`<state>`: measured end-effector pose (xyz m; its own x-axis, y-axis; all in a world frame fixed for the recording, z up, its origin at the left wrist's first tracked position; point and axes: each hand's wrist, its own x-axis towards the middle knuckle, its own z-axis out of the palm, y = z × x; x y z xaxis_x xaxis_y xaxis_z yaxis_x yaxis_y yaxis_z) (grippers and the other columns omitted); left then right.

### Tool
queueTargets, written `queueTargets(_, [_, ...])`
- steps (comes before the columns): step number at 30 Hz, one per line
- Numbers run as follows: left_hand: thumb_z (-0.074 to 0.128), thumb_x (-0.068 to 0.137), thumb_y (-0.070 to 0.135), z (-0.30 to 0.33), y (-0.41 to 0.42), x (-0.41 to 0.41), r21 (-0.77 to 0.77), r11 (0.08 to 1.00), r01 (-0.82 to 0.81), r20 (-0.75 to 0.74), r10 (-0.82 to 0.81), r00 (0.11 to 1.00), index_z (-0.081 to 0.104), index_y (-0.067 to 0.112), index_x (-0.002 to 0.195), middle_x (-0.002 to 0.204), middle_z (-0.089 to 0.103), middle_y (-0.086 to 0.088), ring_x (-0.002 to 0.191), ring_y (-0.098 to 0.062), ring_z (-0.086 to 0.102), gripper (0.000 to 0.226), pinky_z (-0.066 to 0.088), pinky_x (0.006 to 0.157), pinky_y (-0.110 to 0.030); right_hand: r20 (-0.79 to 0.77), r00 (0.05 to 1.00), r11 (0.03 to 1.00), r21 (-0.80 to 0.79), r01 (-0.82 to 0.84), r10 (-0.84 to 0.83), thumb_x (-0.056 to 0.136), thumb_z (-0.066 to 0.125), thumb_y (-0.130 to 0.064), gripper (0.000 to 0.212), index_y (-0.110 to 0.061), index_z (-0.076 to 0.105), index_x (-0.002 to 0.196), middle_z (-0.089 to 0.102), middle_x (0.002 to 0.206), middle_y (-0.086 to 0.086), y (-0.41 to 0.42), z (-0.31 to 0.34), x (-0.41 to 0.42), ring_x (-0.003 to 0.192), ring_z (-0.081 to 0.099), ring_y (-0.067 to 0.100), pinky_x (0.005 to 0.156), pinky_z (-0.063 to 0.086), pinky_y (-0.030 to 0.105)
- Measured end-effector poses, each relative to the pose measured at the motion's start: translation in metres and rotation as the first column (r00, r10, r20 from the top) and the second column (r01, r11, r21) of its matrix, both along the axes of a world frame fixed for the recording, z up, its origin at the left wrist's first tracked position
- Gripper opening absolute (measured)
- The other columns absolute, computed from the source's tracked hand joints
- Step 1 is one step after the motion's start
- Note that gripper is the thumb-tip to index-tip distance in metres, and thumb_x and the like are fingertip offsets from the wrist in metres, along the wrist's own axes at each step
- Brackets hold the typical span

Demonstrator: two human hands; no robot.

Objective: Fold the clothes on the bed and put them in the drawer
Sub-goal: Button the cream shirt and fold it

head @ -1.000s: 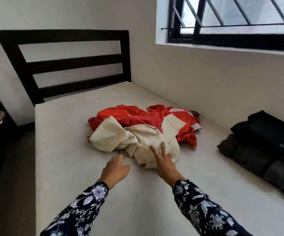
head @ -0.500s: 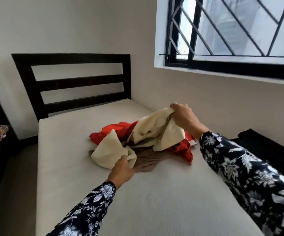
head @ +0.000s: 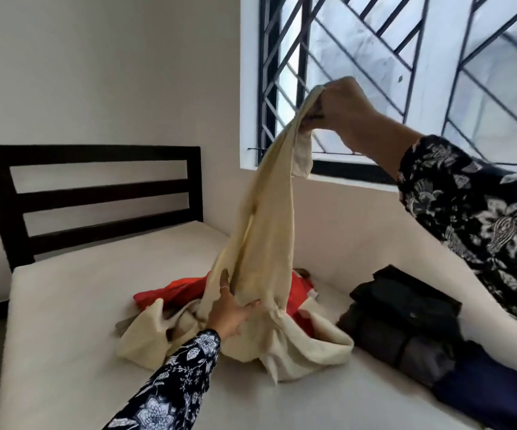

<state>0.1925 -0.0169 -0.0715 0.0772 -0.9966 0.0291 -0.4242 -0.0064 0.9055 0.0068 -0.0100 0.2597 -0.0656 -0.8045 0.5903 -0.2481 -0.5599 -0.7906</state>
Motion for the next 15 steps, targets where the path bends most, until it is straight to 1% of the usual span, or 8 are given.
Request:
queueTargets(2, [0.074, 0.078, 0.043, 0.017, -0.008, -0.014, -0.033, 0.999, -0.005, 0.016, 0.005, 1.0, 0.002, 0.034, 0.15, 0.129, 0.047, 0.004, 0.092, -0.027, 0.064, 0.102, 0.05, 0.048, -0.024, 0.012, 0.998, 0.998, -0.009, -0.062, 0.062, 0.08, 0.034, 0.018, 0.032, 0.004, 0.054, 0.06, 0.053, 0.065, 0.02, 0.012, 0.011, -0.004, 0.059, 0.061, 0.035, 0.061, 0.056, 0.042])
queueTargets(3, [0.072, 0.078, 0.047, 0.028, -0.011, -0.019, -0.051, 0.999, -0.008, 0.038, 0.01, 0.999, 0.015, 0.031, 0.147, 0.126, 0.05, 0.005, 0.094, -0.027, 0.064, 0.092, 0.054, 0.053, -0.027, 0.004, 0.997, 0.997, -0.015, -0.075, 0.075, 0.08, 0.033, 0.019, 0.032, 0.004, 0.054, 0.061, 0.054, 0.065, 0.02, 0.017, 0.017, -0.006, 0.061, 0.062, 0.036, 0.06, 0.057, 0.041])
queueTargets(4, [0.07, 0.079, 0.048, 0.036, -0.018, -0.024, -0.088, 0.996, -0.017, 0.059, 0.022, 0.998, 0.027, 0.027, 0.14, 0.123, 0.055, 0.001, 0.093, -0.027, 0.064, 0.078, 0.057, 0.056, -0.031, -0.009, 0.998, 0.997, -0.027, -0.07, 0.069, 0.08, 0.032, 0.019, 0.033, 0.004, 0.054, 0.062, 0.054, 0.066, 0.021, 0.023, 0.022, -0.01, 0.063, 0.062, 0.036, 0.059, 0.057, 0.04])
queueTargets(6, [0.067, 0.083, 0.045, 0.055, -0.021, -0.031, -0.124, 0.992, -0.038, 0.094, 0.05, 0.994, 0.037, 0.018, 0.131, 0.117, 0.057, -0.004, 0.089, -0.025, 0.062, 0.063, 0.057, 0.052, -0.032, -0.019, 0.998, 0.998, -0.042, -0.053, 0.052, 0.08, 0.029, 0.018, 0.034, 0.004, 0.055, 0.063, 0.055, 0.067, 0.021, 0.032, 0.032, -0.018, 0.063, 0.063, 0.036, 0.06, 0.058, 0.04])
queueTargets(9, [0.071, 0.08, 0.048, 0.08, -0.026, -0.043, -0.147, 0.984, -0.098, 0.051, 0.107, 0.993, 0.034, 0.008, 0.129, 0.114, 0.054, -0.007, 0.084, -0.024, 0.06, 0.073, 0.058, 0.058, -0.035, 0.031, 0.999, 0.997, -0.071, -0.006, 0.008, 0.083, 0.029, 0.018, 0.033, 0.006, 0.056, 0.07, 0.056, 0.067, 0.019, 0.048, 0.052, -0.034, 0.059, 0.064, 0.034, 0.061, 0.057, 0.037])
queueTargets(12, [0.064, 0.061, 0.078, 0.102, -0.029, -0.049, -0.195, 0.961, -0.195, -0.008, 0.197, 0.98, 0.031, 0.006, 0.131, 0.112, 0.061, -0.011, 0.084, -0.03, 0.066, 0.106, 0.058, 0.073, -0.044, 0.139, 0.99, 0.993, -0.119, 0.021, -0.004, 0.093, 0.034, 0.012, 0.023, 0.009, 0.056, 0.087, 0.058, 0.072, 0.019, 0.066, 0.079, -0.042, 0.059, 0.068, 0.03, 0.058, 0.058, 0.034])
queueTargets(14, [0.053, 0.052, 0.092, 0.117, -0.033, -0.047, -0.284, 0.922, -0.264, -0.056, 0.259, 0.964, 0.031, 0.004, 0.132, 0.089, 0.071, -0.008, 0.072, -0.027, 0.07, 0.121, 0.058, 0.071, -0.042, 0.229, 0.973, 0.979, -0.204, 0.01, 0.038, 0.095, 0.03, 0.009, 0.026, 0.008, 0.054, 0.084, 0.056, 0.07, 0.017, 0.079, 0.098, -0.046, 0.054, 0.066, 0.026, 0.055, 0.057, 0.033])
queueTargets(15, [0.057, 0.057, 0.087, 0.124, -0.033, -0.047, -0.333, 0.902, -0.275, -0.137, 0.243, 0.96, 0.025, 0.004, 0.138, 0.076, 0.072, -0.006, 0.063, -0.024, 0.069, 0.121, 0.059, 0.066, -0.039, 0.247, 0.967, 0.969, -0.248, 0.008, 0.055, 0.096, 0.029, 0.006, 0.028, 0.007, 0.054, 0.086, 0.057, 0.072, 0.017, 0.084, 0.106, -0.049, 0.054, 0.066, 0.024, 0.054, 0.057, 0.032])
